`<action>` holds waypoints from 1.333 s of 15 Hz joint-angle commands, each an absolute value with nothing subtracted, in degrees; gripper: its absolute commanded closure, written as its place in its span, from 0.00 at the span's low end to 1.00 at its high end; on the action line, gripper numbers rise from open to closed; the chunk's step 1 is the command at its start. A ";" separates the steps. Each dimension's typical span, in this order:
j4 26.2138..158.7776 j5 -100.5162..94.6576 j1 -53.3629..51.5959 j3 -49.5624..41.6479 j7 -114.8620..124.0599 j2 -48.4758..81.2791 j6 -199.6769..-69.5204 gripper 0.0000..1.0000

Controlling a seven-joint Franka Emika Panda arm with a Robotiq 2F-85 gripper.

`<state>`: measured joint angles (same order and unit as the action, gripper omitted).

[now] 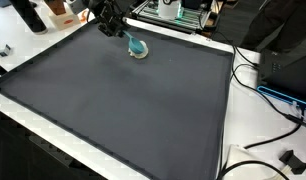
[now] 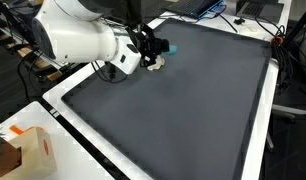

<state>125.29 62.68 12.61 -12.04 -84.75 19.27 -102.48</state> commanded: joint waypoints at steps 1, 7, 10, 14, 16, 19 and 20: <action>128.89 60.87 11.58 -11.89 -81.38 14.25 -106.68 0.75; 132.09 54.90 9.70 -11.32 -72.93 7.28 -113.17 0.75; 133.04 50.48 8.99 -10.58 -67.71 3.89 -115.64 0.75; 133.91 44.58 8.31 -9.25 -61.12 -0.42 -118.22 0.75; 134.05 41.19 7.91 -8.62 -57.73 -2.46 -119.42 0.75; 134.47 35.60 7.26 -7.54 -52.78 -5.20 -121.61 0.75; 134.50 33.77 7.06 -7.22 -51.23 -5.96 -121.87 0.75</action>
<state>132.26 39.00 7.83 -8.08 -56.34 -1.98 -119.54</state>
